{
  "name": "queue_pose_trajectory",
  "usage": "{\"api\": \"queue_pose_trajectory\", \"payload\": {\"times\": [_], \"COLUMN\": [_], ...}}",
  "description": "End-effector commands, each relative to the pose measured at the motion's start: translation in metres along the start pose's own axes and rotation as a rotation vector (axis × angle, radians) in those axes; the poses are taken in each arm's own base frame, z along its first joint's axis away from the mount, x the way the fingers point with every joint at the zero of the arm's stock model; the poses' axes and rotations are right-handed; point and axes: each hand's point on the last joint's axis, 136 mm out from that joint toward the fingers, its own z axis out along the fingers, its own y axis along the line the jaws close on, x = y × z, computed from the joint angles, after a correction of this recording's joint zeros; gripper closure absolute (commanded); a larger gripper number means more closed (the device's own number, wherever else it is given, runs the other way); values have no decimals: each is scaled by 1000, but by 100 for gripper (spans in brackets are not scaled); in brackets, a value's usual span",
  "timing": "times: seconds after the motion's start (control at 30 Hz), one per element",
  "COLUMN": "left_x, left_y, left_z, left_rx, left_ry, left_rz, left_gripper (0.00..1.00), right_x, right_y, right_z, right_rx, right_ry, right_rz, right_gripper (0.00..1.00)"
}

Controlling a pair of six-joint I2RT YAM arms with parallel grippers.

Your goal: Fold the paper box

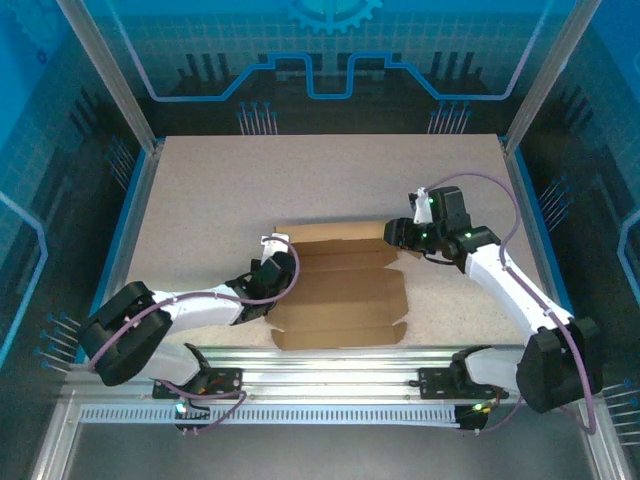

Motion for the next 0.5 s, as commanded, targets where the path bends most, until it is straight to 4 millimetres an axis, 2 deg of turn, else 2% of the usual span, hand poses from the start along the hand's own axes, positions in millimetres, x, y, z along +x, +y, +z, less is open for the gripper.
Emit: {"api": "queue_pose_trajectory", "payload": {"times": [0.0,0.23,0.47], "left_x": [9,10,8], "left_y": [-4,-5,-5], "left_z": [1,3,2], "left_rx": [2,-1,-2], "left_ry": [41,45,41], "left_rz": [54,59,62], "left_gripper": [82,82,82], "right_x": [-7,-29,-40], "right_y": [-6,-23,-53], "right_z": [-22,-47,-41], "right_rx": [56,213,376], "right_ry": [-2,-31,84], "right_rz": [-109,-205,-237], "right_gripper": [61,57,54]}}
